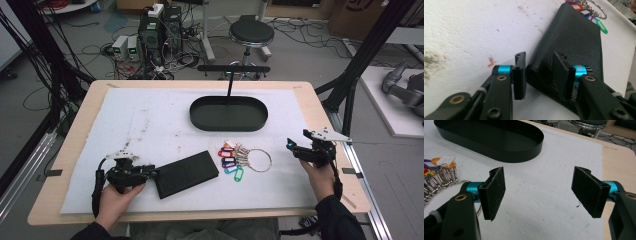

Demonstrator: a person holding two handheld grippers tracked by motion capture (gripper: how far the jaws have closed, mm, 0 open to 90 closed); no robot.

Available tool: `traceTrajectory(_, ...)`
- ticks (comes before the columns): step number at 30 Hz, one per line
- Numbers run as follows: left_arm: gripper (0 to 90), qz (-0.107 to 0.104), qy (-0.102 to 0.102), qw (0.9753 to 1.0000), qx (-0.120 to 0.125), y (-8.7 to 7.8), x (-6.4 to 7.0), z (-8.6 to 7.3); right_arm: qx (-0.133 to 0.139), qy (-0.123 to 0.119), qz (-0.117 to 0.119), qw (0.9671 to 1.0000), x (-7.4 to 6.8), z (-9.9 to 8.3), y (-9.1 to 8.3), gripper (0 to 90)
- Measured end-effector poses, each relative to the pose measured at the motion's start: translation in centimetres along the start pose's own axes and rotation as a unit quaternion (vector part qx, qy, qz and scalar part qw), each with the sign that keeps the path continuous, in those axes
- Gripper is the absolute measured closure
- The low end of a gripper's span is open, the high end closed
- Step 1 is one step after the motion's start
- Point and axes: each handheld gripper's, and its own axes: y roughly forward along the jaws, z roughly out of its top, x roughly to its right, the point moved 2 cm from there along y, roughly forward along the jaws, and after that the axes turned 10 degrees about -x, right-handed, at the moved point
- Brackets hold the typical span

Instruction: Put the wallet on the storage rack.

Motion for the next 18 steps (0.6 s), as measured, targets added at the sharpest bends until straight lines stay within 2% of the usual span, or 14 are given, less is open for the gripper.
traceTrajectory(4, 72.9, 0.002, 0.009, 0.9999, 0.015, -0.3, 0.1, 0.1, 0.002, 0.0, -0.001, 1.0, 0.0, 0.1, 0.0, 27.7)
traceTrajectory(6, 75.5, 0.005, 0.021, 0.9993, 0.029, -0.5, 0.4, 0.4, 0.004, -0.001, -0.003, 1.0, 0.0, 0.1, 0.0, 27.7)
traceTrajectory(8, 77.1, 0.014, 0.046, 0.9978, 0.045, -0.8, 0.8, 0.9, 0.007, -0.003, -0.004, 1.0, 0.0, 0.1, -0.1, 27.8)
traceTrajectory(9, 77.6, 0.014, 0.046, 0.9978, 0.045, -0.8, 0.8, 0.9, 0.007, -0.002, -0.004, 1.0, 0.0, 0.1, -0.1, 27.9)
traceTrajectory(10, 78.0, 0.027, 0.068, 0.9955, 0.06, -1.1, 1.4, 1.3, 0.007, -0.001, -0.005, 1.0, 0.0, 0.1, -0.2, 27.9)
traceTrajectory(12, 78.7, 0.039, 0.098, 0.9915, 0.077, -1.3, 2.0, 1.8, 0.01, -0.002, -0.007, 0.9999, 0.0, 0.1, -0.3, 28.0)
traceTrajectory(13, 78.9, 0.039, 0.098, 0.9915, 0.077, -1.3, 2.0, 1.8, 0.012, -0.002, -0.007, 0.9999, 0.0, 0.1, -0.3, 28.0)
traceTrajectory(14, 78.9, 0.047, 0.124, 0.9869, 0.092, -1.4, 2.3, 2.1, 0.013, -0.002, -0.008, 0.9999, 0.0, 0.1, -0.4, 28.0)
traceTrajectory(16, 79.2, 0.055, 0.155, 0.9803, 0.11, -1.6, 2.8, 2.5, 0.016, 0.0, -0.007, 0.9999, 0.0, 0.1, -0.5, 28.0)
traceTrajectory(17, 79.2, 0.055, 0.155, 0.9803, 0.11, -1.6, 2.8, 2.5, 0.017, 0.0, -0.005, 0.9998, -0.1, 0.2, -0.6, 28.1)
traceTrajectory(18, 79.2, 0.059, 0.178, 0.9745, 0.124, -1.7, 3.2, 2.7, 0.018, -0.001, -0.007, 0.9998, -0.1, 0.2, -0.6, 28.1)
